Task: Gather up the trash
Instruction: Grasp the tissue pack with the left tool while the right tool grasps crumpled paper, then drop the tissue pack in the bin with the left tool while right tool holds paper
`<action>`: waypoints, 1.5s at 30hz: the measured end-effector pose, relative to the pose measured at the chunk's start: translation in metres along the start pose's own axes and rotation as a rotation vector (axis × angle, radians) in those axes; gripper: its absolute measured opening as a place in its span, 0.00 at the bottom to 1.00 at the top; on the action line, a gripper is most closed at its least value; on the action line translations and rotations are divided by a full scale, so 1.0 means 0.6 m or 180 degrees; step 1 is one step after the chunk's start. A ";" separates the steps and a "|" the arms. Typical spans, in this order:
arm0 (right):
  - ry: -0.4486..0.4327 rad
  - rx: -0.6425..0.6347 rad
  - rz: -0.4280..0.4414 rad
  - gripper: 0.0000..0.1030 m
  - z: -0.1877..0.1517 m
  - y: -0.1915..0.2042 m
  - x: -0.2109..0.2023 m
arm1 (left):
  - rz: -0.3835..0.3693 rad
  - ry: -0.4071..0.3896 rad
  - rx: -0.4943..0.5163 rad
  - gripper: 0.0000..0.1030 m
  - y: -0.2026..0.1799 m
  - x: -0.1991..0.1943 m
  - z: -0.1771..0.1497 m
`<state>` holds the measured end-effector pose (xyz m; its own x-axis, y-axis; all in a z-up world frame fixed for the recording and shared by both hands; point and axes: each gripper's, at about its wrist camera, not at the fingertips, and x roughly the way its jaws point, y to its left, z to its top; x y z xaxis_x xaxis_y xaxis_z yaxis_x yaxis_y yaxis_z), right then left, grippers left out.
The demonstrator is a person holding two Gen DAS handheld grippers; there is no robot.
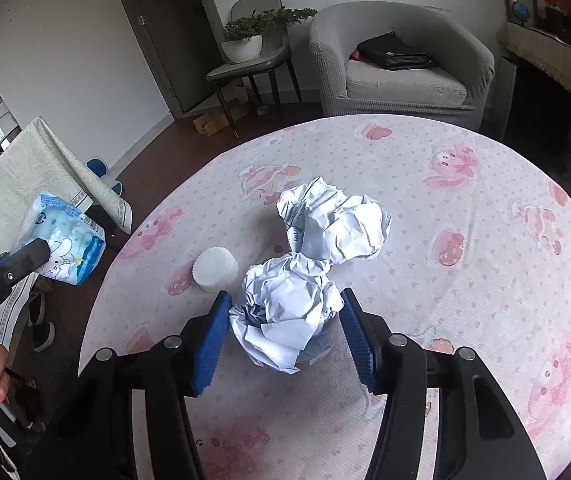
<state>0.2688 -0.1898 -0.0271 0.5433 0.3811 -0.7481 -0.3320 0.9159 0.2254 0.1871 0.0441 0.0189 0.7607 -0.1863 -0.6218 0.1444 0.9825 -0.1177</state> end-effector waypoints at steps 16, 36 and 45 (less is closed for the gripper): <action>-0.0213 -0.0220 0.0054 0.53 0.027 0.082 -0.034 | 0.0204 0.0156 -0.0216 0.16 0.093 -0.010 -0.041; -0.0147 -0.0720 0.0748 0.53 0.031 0.294 0.011 | 0.0585 0.1076 -0.0563 0.16 0.230 0.058 -0.187; 0.0001 -0.0840 0.0851 0.53 0.019 0.354 0.046 | 0.0616 0.1522 -0.0667 0.16 0.266 0.088 -0.258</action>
<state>0.2223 0.0166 0.0070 0.4103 0.6024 -0.6846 -0.6496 0.7200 0.2442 0.1522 0.1910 -0.1525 0.3820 -0.0296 -0.9237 -0.1356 0.9869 -0.0877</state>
